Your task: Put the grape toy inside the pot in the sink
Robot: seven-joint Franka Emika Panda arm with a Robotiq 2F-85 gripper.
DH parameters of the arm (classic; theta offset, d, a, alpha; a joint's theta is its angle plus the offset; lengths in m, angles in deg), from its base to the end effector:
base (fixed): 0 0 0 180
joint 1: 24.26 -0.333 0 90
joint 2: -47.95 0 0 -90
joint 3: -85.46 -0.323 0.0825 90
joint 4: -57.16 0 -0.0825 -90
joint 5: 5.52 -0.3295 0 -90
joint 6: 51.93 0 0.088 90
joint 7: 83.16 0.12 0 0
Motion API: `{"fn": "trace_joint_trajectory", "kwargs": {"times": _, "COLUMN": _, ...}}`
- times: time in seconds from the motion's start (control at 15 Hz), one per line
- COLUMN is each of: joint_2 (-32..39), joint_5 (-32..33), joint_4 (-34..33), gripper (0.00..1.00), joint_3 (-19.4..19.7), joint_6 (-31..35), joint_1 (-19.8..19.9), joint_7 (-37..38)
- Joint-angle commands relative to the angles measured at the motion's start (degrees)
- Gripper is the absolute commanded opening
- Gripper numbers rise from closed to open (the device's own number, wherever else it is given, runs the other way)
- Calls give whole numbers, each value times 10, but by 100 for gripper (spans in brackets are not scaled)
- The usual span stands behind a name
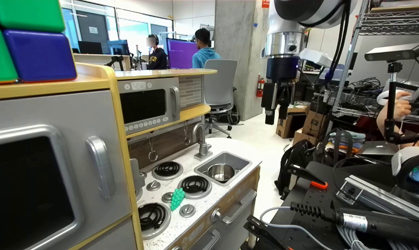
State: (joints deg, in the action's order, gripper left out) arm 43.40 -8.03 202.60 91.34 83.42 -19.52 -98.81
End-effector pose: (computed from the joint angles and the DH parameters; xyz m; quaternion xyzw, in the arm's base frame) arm 0.3978 -0.0735 0.3298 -0.9983 -0.0279 0.0431 0.0292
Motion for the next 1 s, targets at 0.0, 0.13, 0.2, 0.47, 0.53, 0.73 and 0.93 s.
{"fn": "trace_joint_trajectory", "kwargs": {"times": 0.0, "joint_2": -17, "joint_5": 11, "joint_4": 6, "gripper": 100, "joint_3": 4, "joint_6": -29, "joint_1": -3, "joint_7": -106}}
{"fn": "trace_joint_trajectory", "kwargs": {"times": 0.13, "joint_2": -14, "joint_5": 16, "joint_4": 3, "gripper": 100, "joint_3": 3, "joint_6": -40, "joint_1": -5, "joint_7": -158}}
{"fn": "trace_joint_trajectory", "kwargs": {"times": 0.2, "joint_2": -13, "joint_5": 20, "joint_4": 2, "gripper": 100, "joint_3": 3, "joint_6": -44, "joint_1": -5, "joint_7": -183}}
{"fn": "trace_joint_trajectory", "kwargs": {"times": 0.47, "joint_2": -11, "joint_5": 61, "joint_4": -1, "gripper": 100, "joint_3": 0, "joint_6": -53, "joint_1": -4, "joint_7": -252}}
{"fn": "trace_joint_trajectory", "kwargs": {"times": 0.53, "joint_2": -11, "joint_5": 72, "joint_4": 0, "gripper": 100, "joint_3": 0, "joint_6": -44, "joint_1": -3, "joint_7": -259}}
{"fn": "trace_joint_trajectory", "kwargs": {"times": 0.73, "joint_2": -9, "joint_5": 88, "joint_4": -4, "gripper": 100, "joint_3": 0, "joint_6": -47, "joint_1": -2, "joint_7": -269}}
{"fn": "trace_joint_trajectory", "kwargs": {"times": 0.93, "joint_2": 0, "joint_5": 71, "joint_4": -2, "gripper": 100, "joint_3": 0, "joint_6": -38, "joint_1": -3, "joint_7": -254}}
